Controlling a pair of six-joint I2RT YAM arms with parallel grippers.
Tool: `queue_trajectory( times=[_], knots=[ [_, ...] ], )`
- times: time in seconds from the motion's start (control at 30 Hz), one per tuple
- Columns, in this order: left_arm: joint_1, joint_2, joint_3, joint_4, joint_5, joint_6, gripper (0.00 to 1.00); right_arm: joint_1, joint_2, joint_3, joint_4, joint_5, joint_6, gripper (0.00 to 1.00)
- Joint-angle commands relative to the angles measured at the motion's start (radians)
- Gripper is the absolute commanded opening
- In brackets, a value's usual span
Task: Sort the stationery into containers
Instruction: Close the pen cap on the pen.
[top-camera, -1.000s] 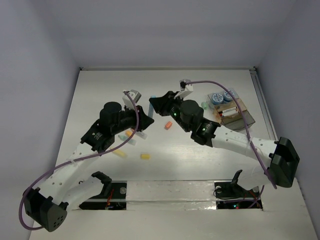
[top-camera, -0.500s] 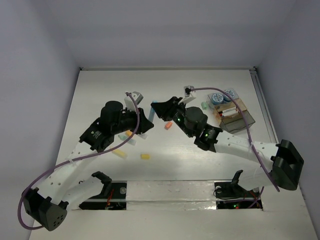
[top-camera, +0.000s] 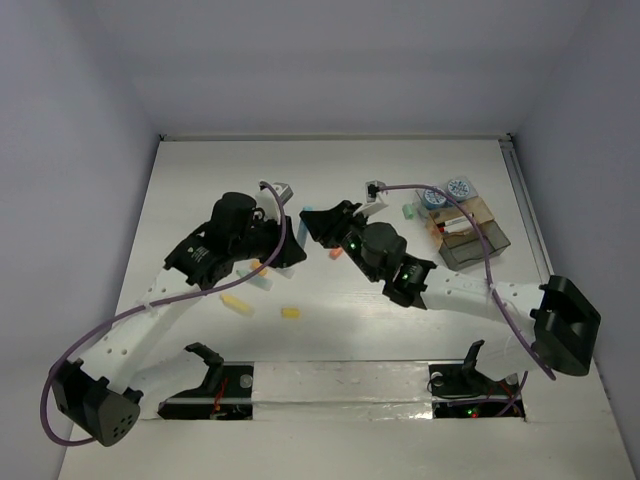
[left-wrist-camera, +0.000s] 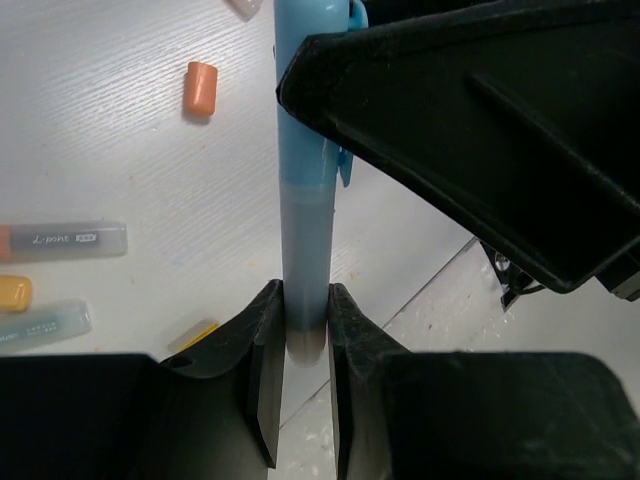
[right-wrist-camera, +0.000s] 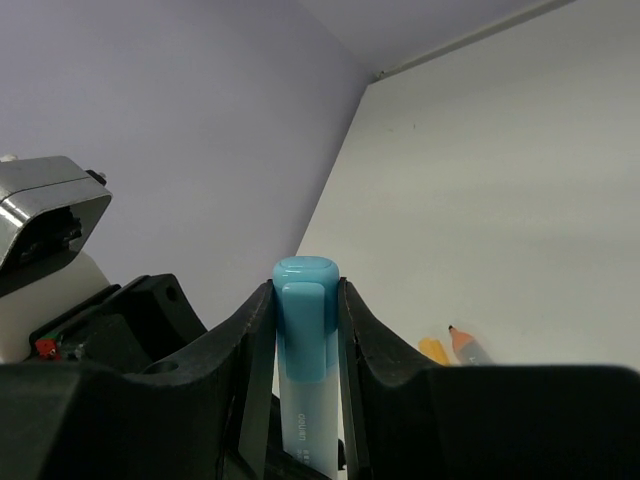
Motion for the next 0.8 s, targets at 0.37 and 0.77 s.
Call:
queue_trajectory(
  times=[0.37, 0.77],
  knots=[
    [0.038, -0.01, 0.124, 0.488, -0.162, -0.043, 0.03, 0.151, -0.087, -0.078, -0.316, -0.099, 0.031, 0.0],
    [0.038, -0.182, -0.075, 0.358, -0.142, 0.017, 0.64, -0.335, -0.218, 0.149, -0.481, 0.007, -0.15, 0.0]
  ],
)
